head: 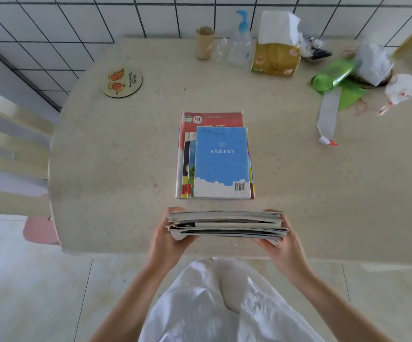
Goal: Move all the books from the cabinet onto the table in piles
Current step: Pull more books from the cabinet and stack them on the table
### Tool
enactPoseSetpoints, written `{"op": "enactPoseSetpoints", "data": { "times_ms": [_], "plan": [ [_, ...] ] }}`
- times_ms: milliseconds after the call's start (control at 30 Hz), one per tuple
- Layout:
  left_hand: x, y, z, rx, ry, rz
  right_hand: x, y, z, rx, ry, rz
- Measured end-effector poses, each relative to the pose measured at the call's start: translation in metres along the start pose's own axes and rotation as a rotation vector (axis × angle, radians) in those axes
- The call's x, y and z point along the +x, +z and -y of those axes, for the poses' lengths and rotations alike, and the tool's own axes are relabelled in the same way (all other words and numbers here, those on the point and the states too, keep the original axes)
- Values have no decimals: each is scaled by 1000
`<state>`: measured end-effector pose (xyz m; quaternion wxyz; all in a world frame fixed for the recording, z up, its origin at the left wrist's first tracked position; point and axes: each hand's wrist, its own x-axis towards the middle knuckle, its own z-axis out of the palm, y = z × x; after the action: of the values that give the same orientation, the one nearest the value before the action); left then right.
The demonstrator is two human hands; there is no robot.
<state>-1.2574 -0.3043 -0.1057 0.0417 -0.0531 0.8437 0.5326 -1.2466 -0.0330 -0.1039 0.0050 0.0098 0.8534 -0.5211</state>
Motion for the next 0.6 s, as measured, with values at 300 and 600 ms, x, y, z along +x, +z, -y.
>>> {"op": "enactPoseSetpoints", "data": {
  "times_ms": [300,600],
  "plan": [
    [-3,-22,13,101,10,105,-11,-9,-18,24,59,121],
    [-4,-6,26,82,10,36,-7,-5,-15,-18,91,71]
  ]
}}
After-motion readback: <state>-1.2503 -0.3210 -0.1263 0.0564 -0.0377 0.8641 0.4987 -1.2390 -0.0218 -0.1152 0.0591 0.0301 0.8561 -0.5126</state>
